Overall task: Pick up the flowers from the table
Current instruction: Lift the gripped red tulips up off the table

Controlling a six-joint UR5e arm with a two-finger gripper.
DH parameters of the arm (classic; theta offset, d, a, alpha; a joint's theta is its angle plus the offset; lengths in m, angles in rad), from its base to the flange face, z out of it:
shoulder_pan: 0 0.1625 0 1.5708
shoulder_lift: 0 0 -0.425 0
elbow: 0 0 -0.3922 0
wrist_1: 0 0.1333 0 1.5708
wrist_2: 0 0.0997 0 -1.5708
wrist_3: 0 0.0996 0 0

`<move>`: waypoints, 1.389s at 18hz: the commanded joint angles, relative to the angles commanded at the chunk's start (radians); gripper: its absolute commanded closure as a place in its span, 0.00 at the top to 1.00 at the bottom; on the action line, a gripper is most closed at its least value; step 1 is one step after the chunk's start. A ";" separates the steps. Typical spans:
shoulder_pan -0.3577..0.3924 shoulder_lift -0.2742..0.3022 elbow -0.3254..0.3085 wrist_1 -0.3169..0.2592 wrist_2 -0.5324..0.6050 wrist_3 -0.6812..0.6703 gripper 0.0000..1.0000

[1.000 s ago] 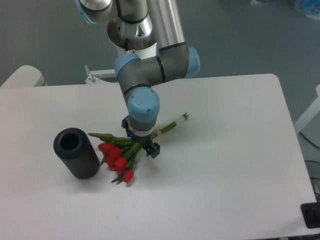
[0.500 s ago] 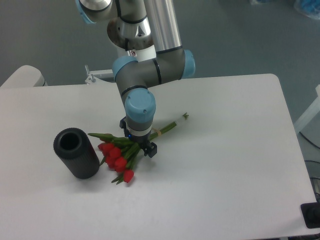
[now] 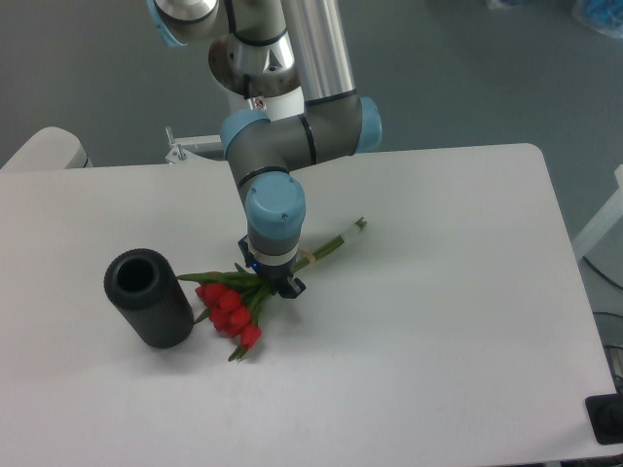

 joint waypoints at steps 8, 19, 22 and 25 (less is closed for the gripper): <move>0.064 -0.005 0.146 -0.075 -0.002 0.008 0.01; 0.075 -0.133 0.471 -0.279 0.009 0.066 0.03; 0.075 -0.164 0.511 -0.288 0.075 0.100 0.03; 0.081 -0.179 0.552 -0.322 0.080 0.120 0.02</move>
